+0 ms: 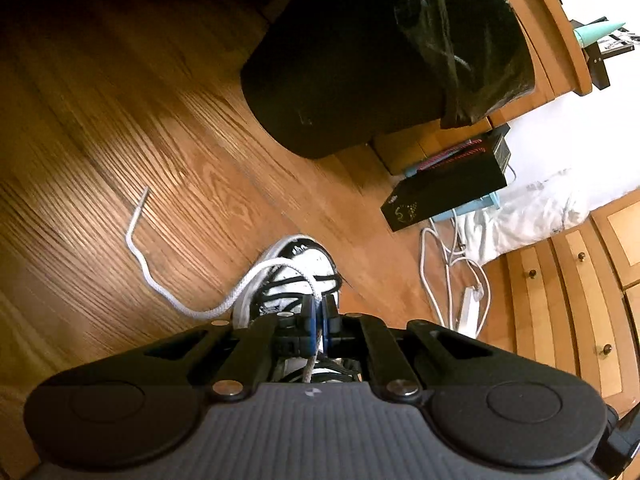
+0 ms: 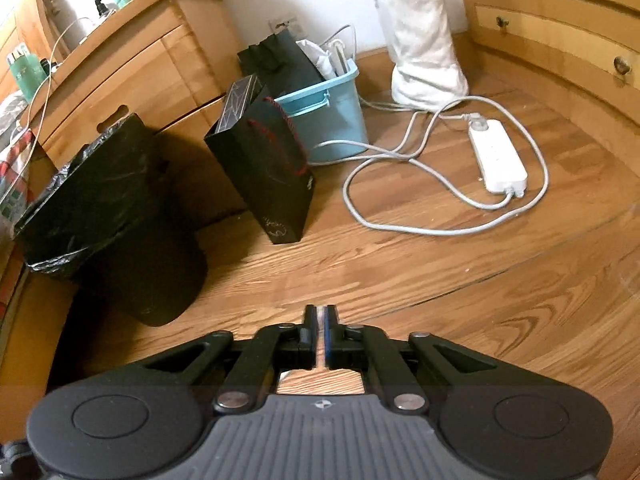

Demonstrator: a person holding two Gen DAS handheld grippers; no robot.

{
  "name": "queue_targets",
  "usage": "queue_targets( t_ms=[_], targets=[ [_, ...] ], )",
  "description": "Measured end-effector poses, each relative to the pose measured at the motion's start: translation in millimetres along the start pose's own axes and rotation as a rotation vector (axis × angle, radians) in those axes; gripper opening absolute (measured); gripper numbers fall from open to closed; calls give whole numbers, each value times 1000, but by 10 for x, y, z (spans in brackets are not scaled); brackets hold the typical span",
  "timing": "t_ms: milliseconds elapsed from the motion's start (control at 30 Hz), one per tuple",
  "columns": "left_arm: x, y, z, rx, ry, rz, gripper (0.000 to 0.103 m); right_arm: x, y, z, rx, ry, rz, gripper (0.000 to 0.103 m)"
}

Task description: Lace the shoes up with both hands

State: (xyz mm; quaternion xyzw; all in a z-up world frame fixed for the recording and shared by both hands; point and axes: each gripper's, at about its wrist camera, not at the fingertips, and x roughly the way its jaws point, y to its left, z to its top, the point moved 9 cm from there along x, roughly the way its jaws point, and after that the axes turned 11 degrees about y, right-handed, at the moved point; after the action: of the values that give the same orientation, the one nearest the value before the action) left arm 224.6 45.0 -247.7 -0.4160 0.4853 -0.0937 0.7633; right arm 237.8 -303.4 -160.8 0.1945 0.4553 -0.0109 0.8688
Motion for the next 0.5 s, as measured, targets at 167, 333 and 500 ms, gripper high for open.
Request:
queue_targets(
  t_ms=[167,333,500],
  targets=[
    [-49,87,17,-22,6,2,4,144,74,-73,-23,82,44,2],
    [-91,169,-9,-50,6,-16,4,295,431,-259,-134,171,111,12],
    [-175,218,-54,-90,14,-30,4,516,710,-585,-230,313,181,19]
  ],
)
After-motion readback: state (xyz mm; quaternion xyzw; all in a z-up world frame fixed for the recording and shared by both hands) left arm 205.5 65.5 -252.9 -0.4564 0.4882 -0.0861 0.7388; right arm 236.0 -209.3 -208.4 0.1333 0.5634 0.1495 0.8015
